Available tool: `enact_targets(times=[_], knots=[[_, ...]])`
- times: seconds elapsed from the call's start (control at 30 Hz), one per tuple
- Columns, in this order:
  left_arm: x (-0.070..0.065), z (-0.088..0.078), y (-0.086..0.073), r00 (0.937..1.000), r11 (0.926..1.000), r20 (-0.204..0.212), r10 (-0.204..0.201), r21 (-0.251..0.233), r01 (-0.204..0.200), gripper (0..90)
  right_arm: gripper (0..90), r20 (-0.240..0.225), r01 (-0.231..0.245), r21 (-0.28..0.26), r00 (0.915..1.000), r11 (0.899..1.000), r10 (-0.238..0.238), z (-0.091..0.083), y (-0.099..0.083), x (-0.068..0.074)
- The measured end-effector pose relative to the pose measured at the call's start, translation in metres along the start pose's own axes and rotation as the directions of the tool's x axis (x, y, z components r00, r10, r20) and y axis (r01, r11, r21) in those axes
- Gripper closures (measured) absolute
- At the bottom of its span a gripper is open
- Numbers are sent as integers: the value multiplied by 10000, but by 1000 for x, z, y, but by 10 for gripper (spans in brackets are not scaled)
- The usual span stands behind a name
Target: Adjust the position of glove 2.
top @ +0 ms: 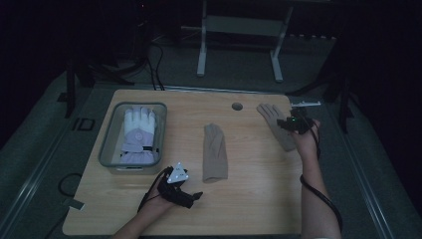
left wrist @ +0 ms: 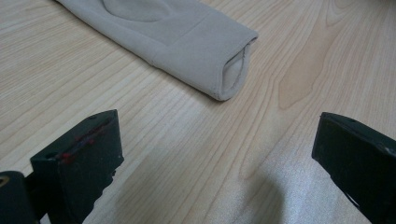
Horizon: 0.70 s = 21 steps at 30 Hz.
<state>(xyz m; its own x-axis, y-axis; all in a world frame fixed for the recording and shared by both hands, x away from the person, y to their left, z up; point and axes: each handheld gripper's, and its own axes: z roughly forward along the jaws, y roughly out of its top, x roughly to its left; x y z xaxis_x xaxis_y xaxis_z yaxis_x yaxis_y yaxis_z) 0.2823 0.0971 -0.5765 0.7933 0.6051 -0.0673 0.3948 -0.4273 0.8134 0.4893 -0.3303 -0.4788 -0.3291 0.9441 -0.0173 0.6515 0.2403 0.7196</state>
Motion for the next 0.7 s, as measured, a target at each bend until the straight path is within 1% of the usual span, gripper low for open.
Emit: enact_targets(times=[0.03, 0.07, 0.13, 0.17, 0.2, 0.27, 0.33, 0.4, 0.47, 0.5, 0.53, 0.57, 0.6, 0.63, 0.67, 0.7], knots=[[0, 0, 0, 10000, 10000, 1, -1, 18, 1, 20, 481, -85, -55, -4, 9999, 10000, 55, 4, -1, -3], [0, 0, 0, 10000, 10000, 1, -12, 24, 12, 20, 476, -49, -57, 95, 10000, 9999, 58, 8, -2, -6], [0, 0, 0, 10000, 10000, -1, -14, -10, 14, 20, 475, 223, 174, 454, 9996, 9988, -184, 18, -4, -9], [0, 0, 0, 10000, 10000, -4, -16, -15, 16, 20, 475, 259, 163, 495, 9995, 9986, -176, 21, -5, -11], [0, 0, 0, 10000, 10000, -2, -8, -23, 8, 20, 475, 352, 112, 536, 9993, 9985, -131, 24, -5, -13], [0, 0, 0, 10000, 10000, -5, -6, -22, 6, 19, 475, 375, -72, 576, 9993, 9983, 50, 30, -6, -17], [0, 0, 0, 10000, 10000, 7, -11, -28, 11, 20, 469, 686, -152, 666, 9976, 9977, 107, 34, -6, -21], [0, 0, 0, 10000, 10000, 34, -49, -6, 49, 19, 463, 705, -282, 700, 9972, 9972, 232, 39, -4, -26], [0, -1, 0, 10000, 10000, 19, -40, -11, 40, 20, 454, 908, -143, 818, 9958, 9965, 69, 43, -2, -27], [0, 0, 0, 10000, 10000, 23, -46, -2, 46, 20, 433, 823, -200, 862, 9965, 9961, 129, 46, -2, -27], [0, 0, 0, 10000, 10000, 32, -52, 12, 52, 20, 427, 895, -122, 962, 9960, 9953, 36, 49, -1, -26], [0, 0, 0, 10000, 10000, 19, -66, 32, 66, 20, 427, 1056, -63, 1116, 9944, 9937, -56, 52, -2, -26], [0, 0, 0, 10000, 10000, 34, -85, 30, 84, 20, 409, 981, -98, 1301, 9952, 9915, -30, 56, -3, -25], [0, 0, 0, 10000, 10000, 52, -84, 21, 84, 19, 397, 1004, -40, 1611, 9949, 9869, -124, 61, -4, -24], [1, 0, 0, 9999, 10000, 63, -97, 10, 97, 20, 427, 1248, 132, 1866, 9915, 9823, -370, 65, -6, -22], [1, 0, 0, 9999, 9999, 60, -106, 7, 106, 20, 484, 1169, 85, 2057, 9926, 9786, -332, 68, -9, -22]])
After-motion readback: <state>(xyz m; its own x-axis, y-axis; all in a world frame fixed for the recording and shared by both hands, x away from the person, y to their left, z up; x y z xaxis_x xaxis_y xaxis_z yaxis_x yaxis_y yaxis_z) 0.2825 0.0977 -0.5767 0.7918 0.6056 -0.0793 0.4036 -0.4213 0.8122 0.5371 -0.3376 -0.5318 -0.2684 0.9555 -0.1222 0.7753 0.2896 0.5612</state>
